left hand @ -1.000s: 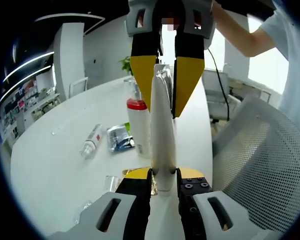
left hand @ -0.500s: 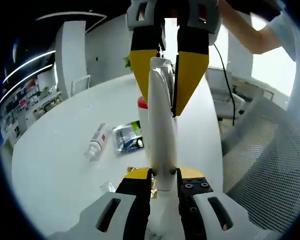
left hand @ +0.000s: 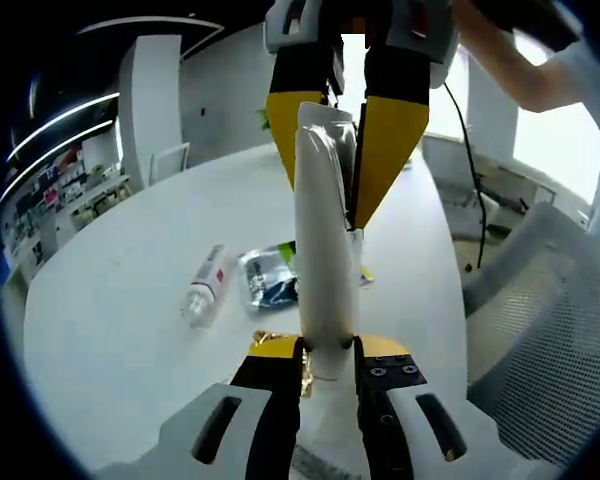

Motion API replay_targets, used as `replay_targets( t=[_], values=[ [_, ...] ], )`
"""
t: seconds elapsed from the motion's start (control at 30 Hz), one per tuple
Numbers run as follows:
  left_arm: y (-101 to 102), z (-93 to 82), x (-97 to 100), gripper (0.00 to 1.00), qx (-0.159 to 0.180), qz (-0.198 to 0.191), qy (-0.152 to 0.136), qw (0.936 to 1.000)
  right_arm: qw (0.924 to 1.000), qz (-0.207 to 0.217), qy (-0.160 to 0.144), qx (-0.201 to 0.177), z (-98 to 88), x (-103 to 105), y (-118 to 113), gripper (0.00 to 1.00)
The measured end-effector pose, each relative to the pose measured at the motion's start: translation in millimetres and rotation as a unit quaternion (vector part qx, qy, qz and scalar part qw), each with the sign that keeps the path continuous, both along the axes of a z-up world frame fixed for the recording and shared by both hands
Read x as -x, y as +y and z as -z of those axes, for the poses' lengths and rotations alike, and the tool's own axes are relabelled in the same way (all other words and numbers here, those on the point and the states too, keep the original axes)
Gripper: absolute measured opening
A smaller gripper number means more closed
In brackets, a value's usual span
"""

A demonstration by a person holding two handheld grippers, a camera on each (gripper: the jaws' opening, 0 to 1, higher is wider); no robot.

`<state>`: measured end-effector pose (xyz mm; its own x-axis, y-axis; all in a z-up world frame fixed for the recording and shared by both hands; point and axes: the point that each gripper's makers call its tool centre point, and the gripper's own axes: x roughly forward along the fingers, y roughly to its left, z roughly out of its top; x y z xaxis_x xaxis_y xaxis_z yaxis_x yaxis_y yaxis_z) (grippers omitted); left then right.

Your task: Arrange the skincare products in the storage area until every visible bottle or jar stands upright without overlapping.

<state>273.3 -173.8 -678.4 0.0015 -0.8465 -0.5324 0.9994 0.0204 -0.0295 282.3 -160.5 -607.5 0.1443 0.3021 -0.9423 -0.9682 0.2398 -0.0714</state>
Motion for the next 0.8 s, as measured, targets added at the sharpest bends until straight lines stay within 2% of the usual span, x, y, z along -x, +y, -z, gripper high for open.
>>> replay_targets(
  t=[0.53, 0.8],
  values=[
    [-11, 1.9, -17.0, 0.16, -0.006, -0.009, 0.006, 0.9999, 0.9996, 0.014, 0.016, 0.017, 2.2, -11, -13, 0.08],
    [-18, 2.9, -25.9, 0.17, -0.016, 0.010, -0.001, 0.9998, 0.9991, 0.023, 0.027, 0.025, 3.5, -19, -19, 0.08]
  ],
)
